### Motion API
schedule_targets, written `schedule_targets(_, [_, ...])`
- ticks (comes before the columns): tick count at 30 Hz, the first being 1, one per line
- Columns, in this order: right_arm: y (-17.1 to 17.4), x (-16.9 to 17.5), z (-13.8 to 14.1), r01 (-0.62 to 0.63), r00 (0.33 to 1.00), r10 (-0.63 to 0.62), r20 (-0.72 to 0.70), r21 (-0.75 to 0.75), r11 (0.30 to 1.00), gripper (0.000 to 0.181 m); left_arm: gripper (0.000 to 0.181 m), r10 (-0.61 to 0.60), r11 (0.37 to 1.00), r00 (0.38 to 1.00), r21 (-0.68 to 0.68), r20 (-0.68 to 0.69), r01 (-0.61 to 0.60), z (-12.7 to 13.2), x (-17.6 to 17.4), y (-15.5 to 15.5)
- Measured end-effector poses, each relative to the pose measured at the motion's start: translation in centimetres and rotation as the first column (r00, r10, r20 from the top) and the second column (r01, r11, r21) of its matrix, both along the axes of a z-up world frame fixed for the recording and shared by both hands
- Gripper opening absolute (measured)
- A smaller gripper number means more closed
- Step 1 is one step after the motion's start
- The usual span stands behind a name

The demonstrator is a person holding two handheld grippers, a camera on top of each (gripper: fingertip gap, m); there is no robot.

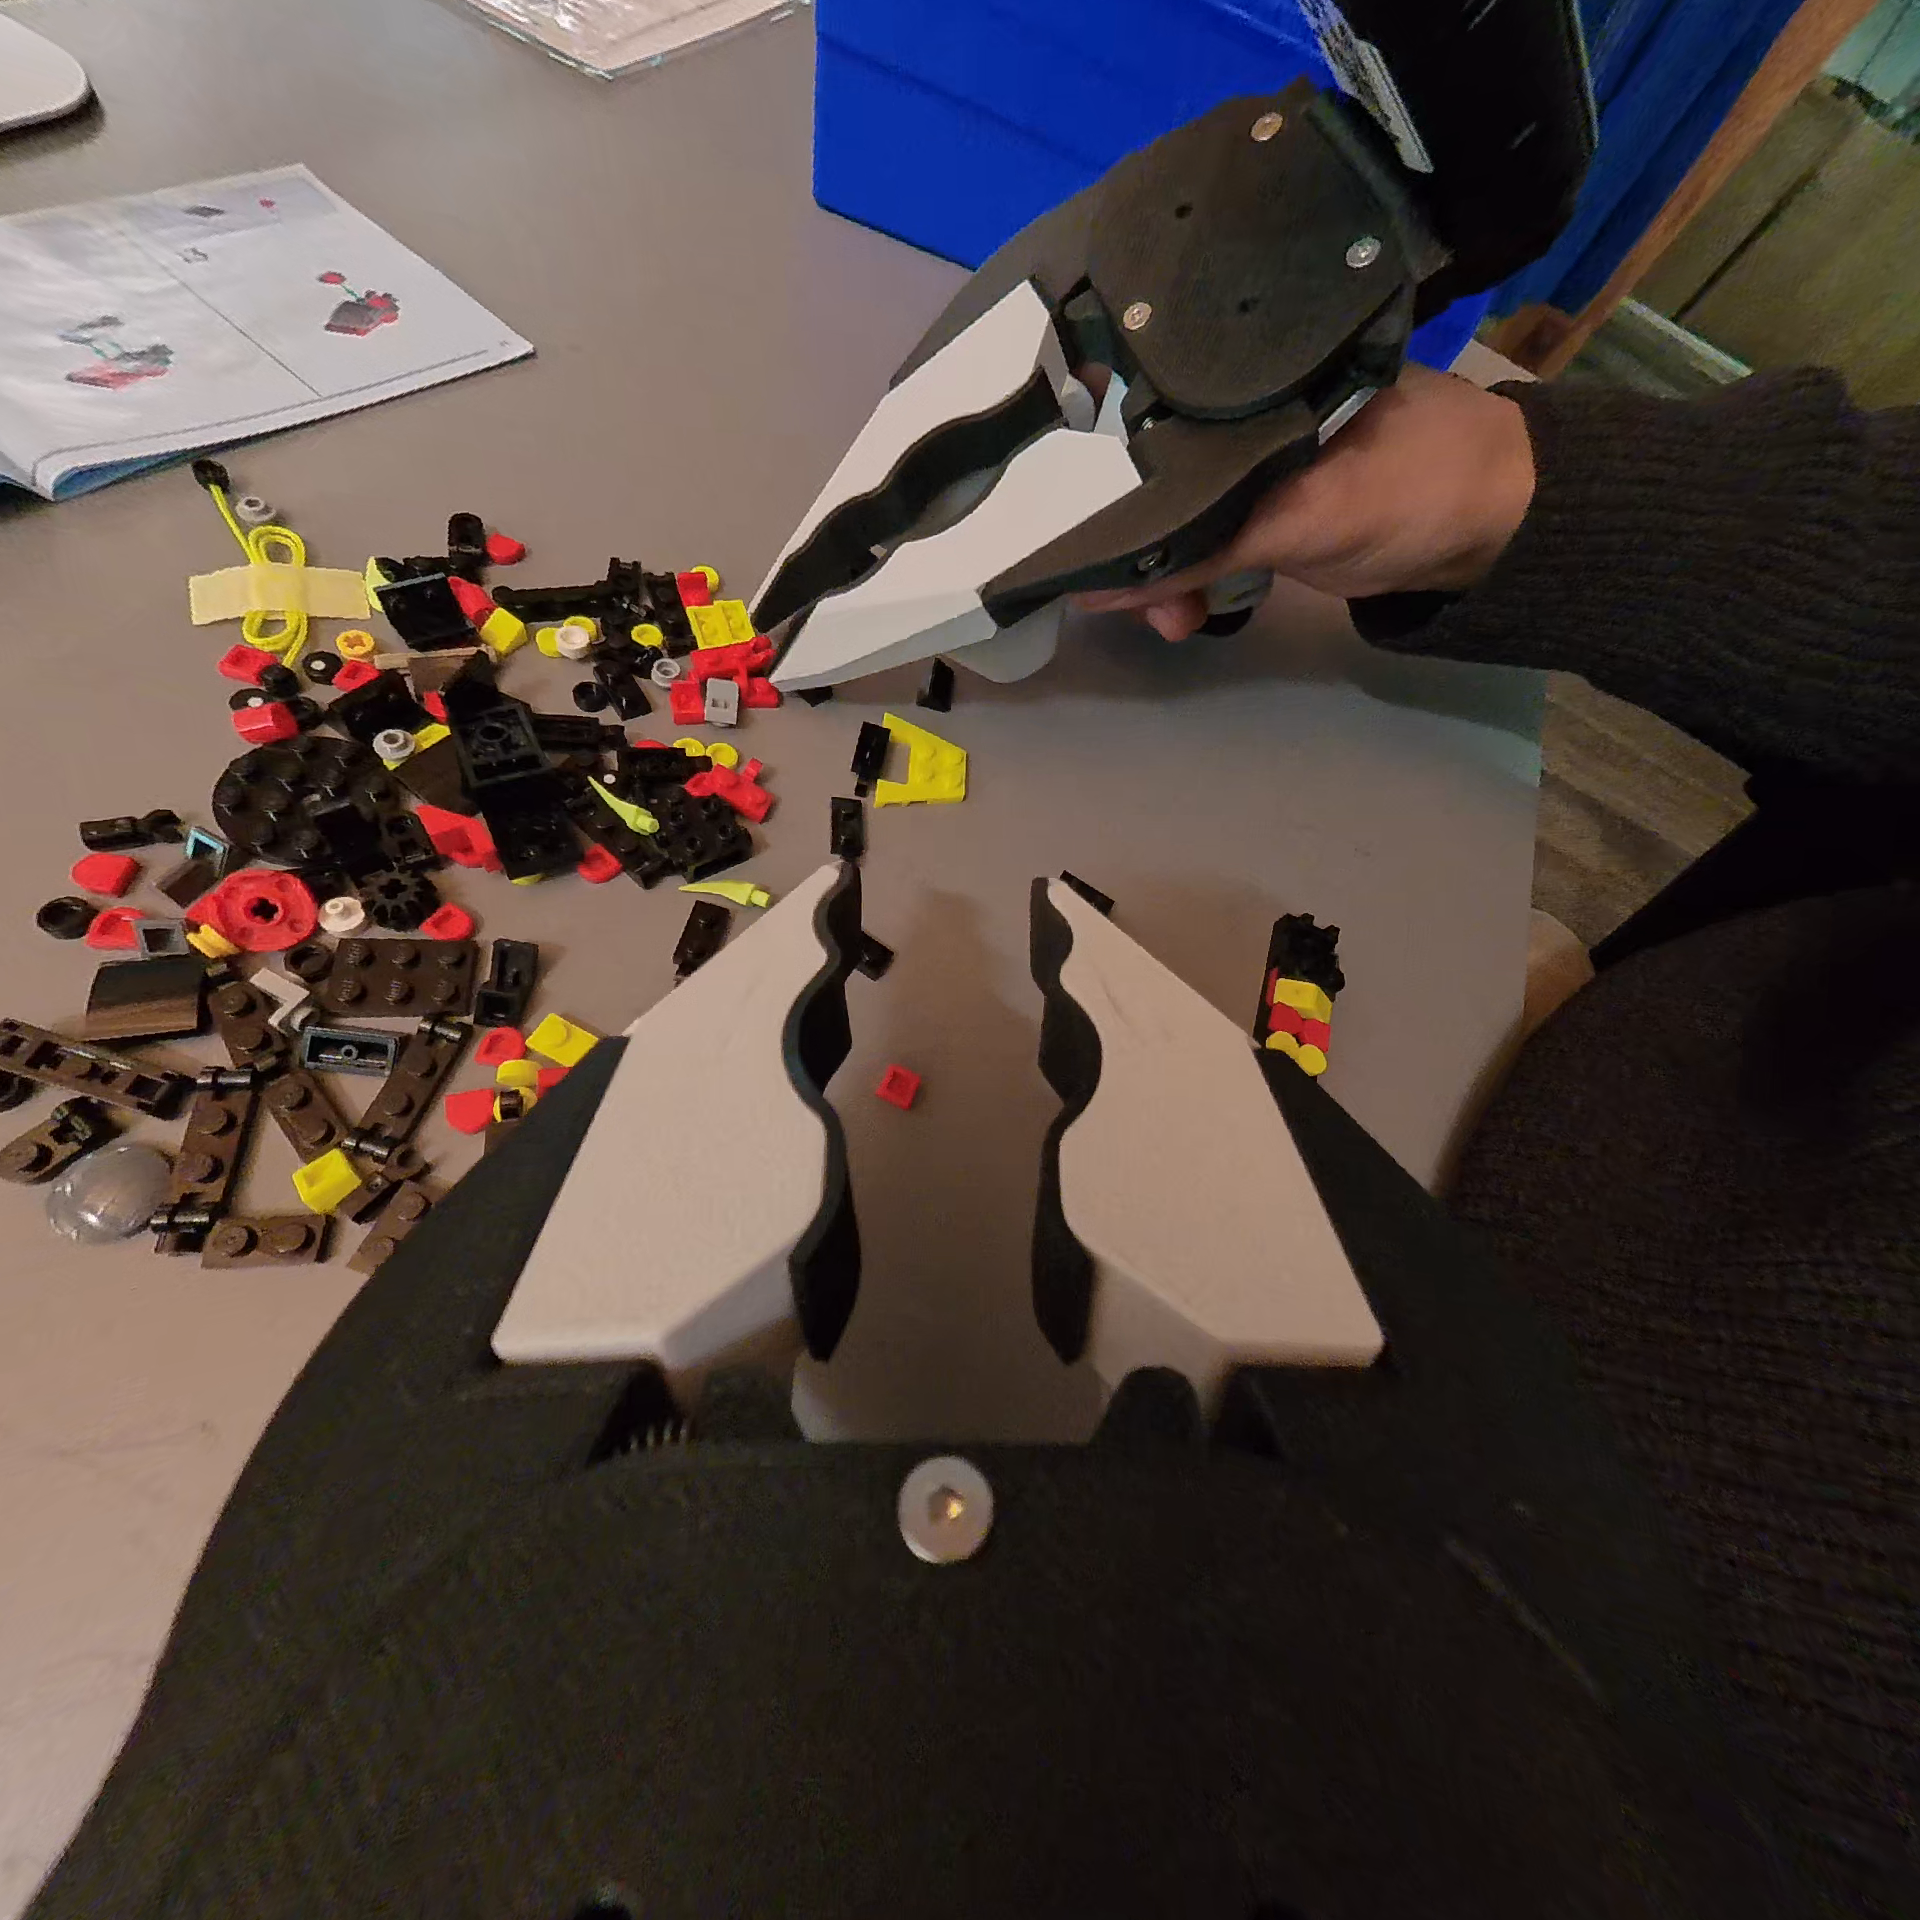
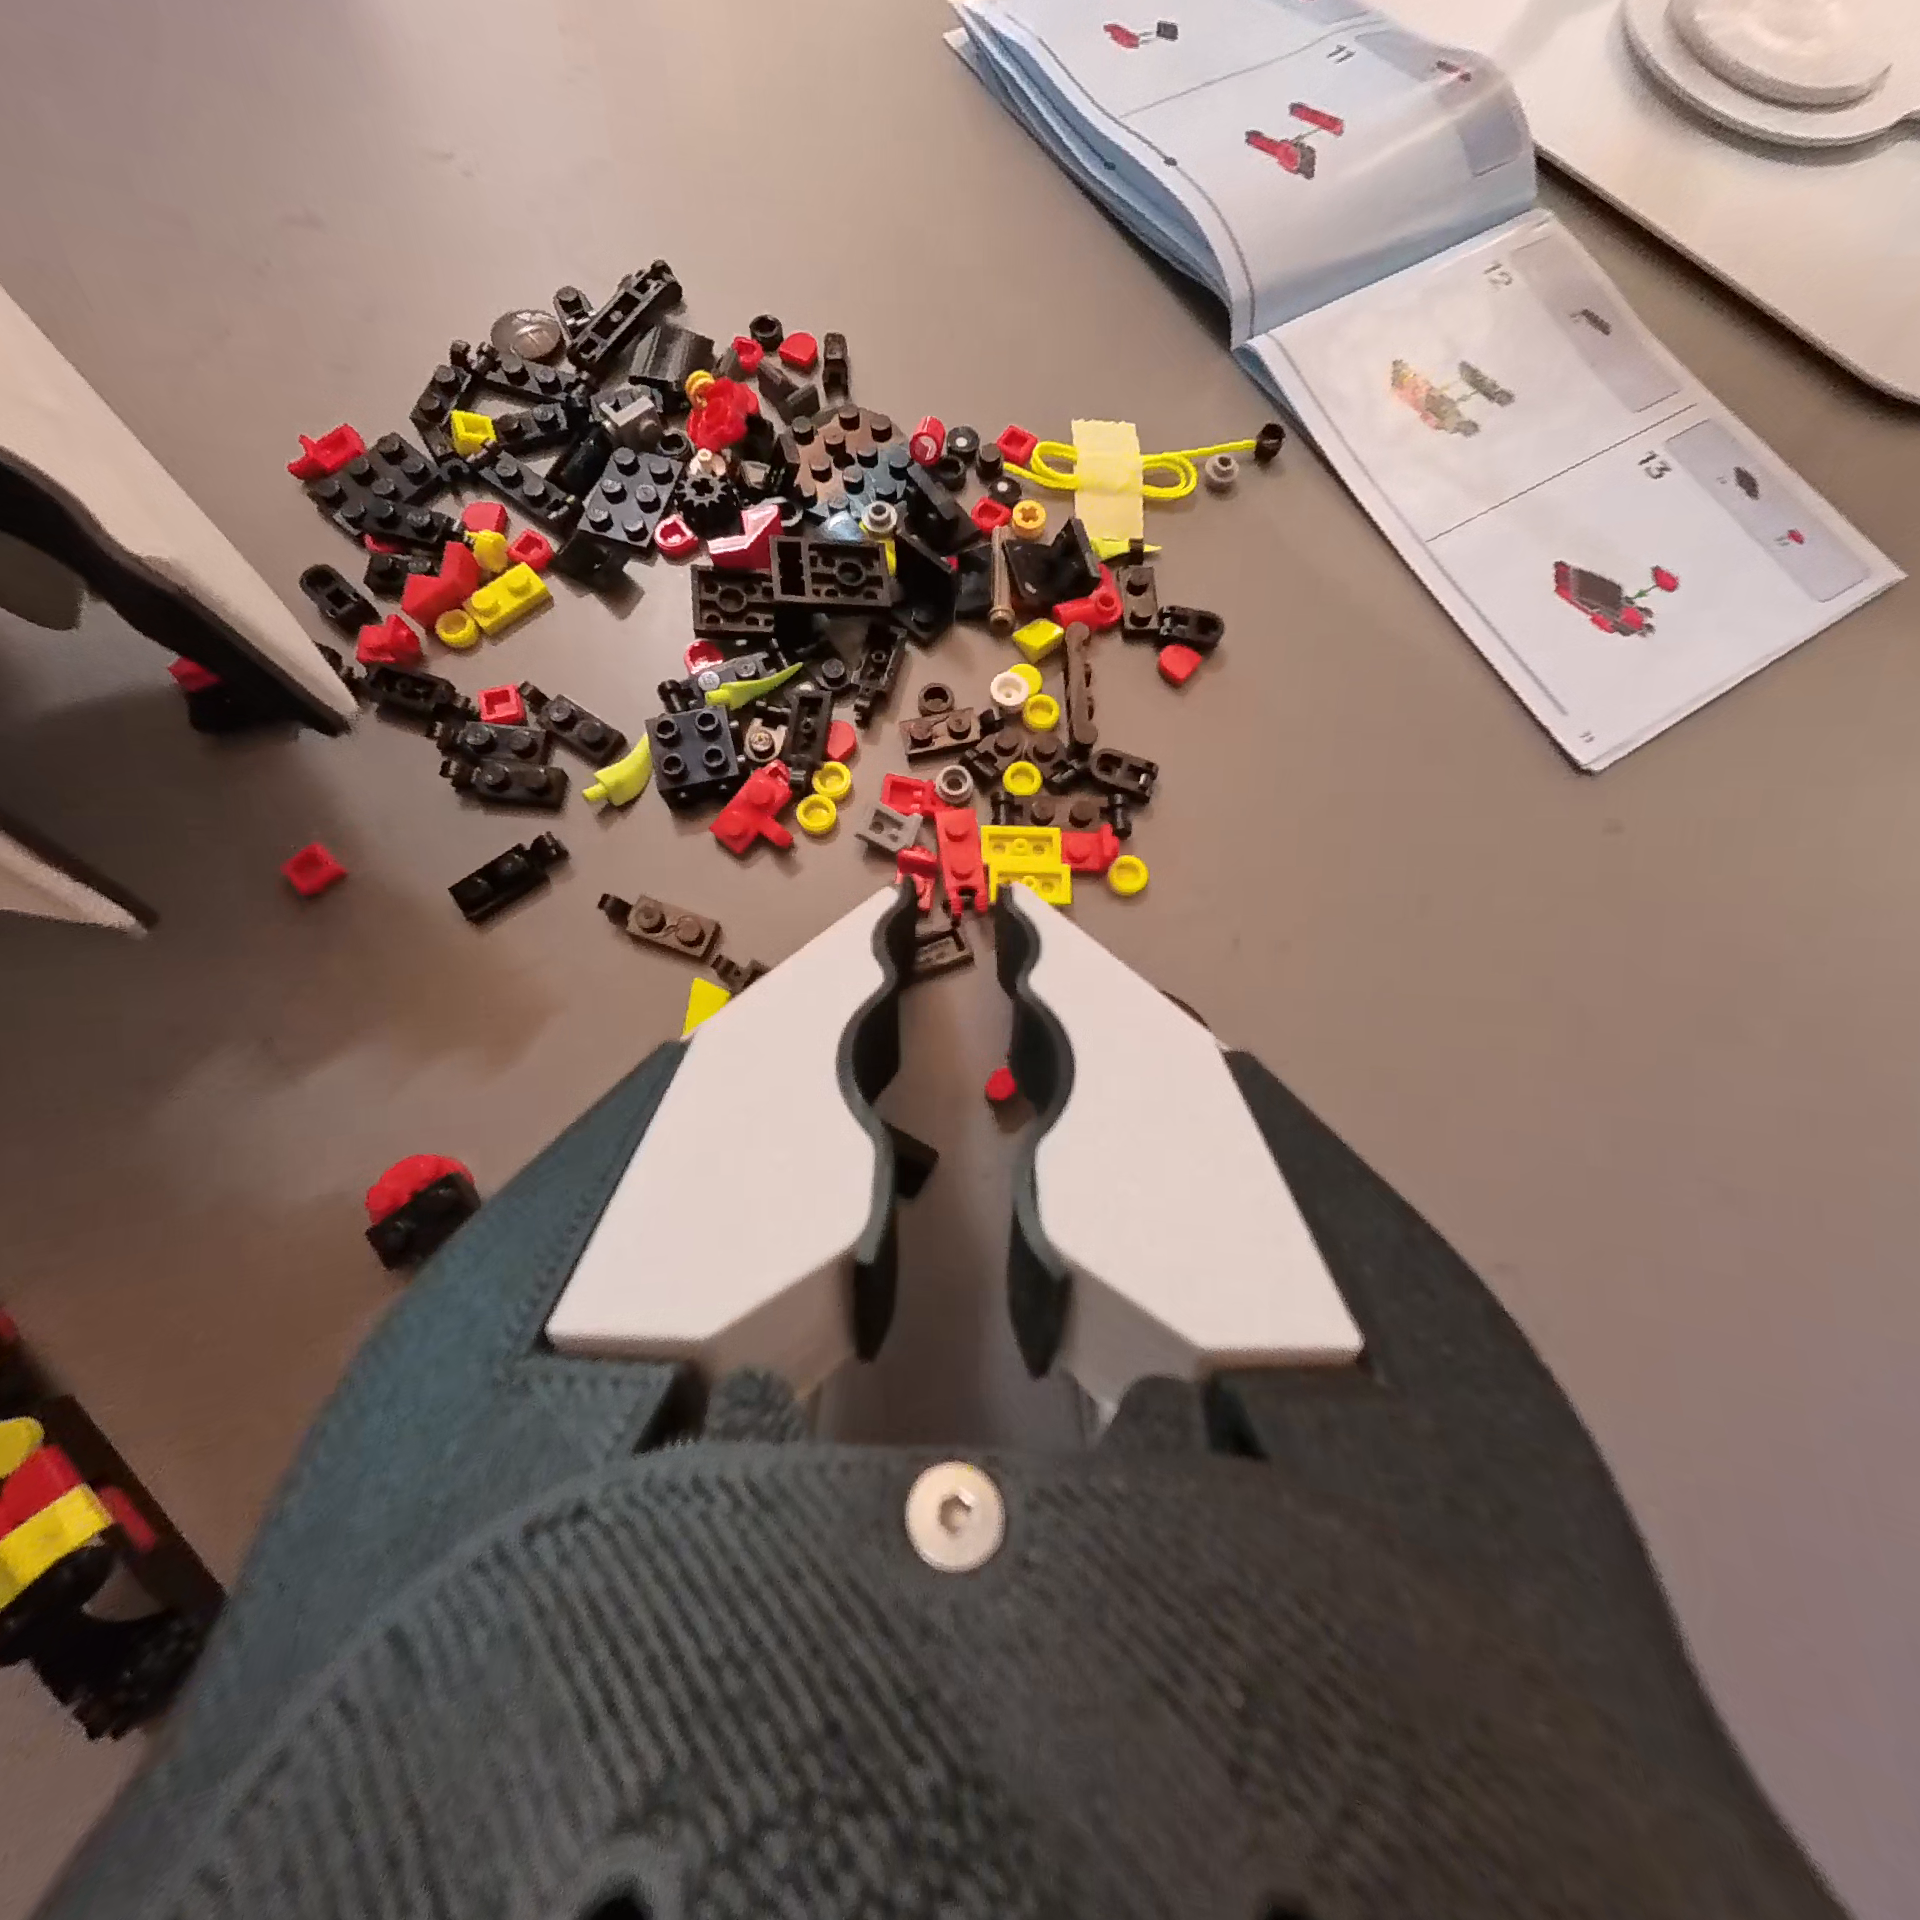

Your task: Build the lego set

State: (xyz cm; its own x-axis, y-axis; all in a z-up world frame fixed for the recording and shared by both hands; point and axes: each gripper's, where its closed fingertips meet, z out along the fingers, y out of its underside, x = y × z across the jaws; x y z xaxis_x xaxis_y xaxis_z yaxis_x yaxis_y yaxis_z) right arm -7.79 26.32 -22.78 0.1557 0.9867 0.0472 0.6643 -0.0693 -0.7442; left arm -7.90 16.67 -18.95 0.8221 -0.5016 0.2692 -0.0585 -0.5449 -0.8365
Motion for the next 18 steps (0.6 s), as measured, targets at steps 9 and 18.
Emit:
schedule_targets(9, [-0.05,0.01,-0.12,0.002,1.000,-0.002,0.002,-0.008,1.000,0.010,0.031,0.000,1.000,1.000,-0.006,0.004,0.000,-0.07,-0.02,0.00])
schedule_targets(18, [-0.22,0.01,-0.29,-0.005,1.000,0.005,0.009,-0.007,1.000,0.008,0.032,0.004,1.000,1.000,-0.012,0.008,-0.004,-0.17,-0.07,0.05])
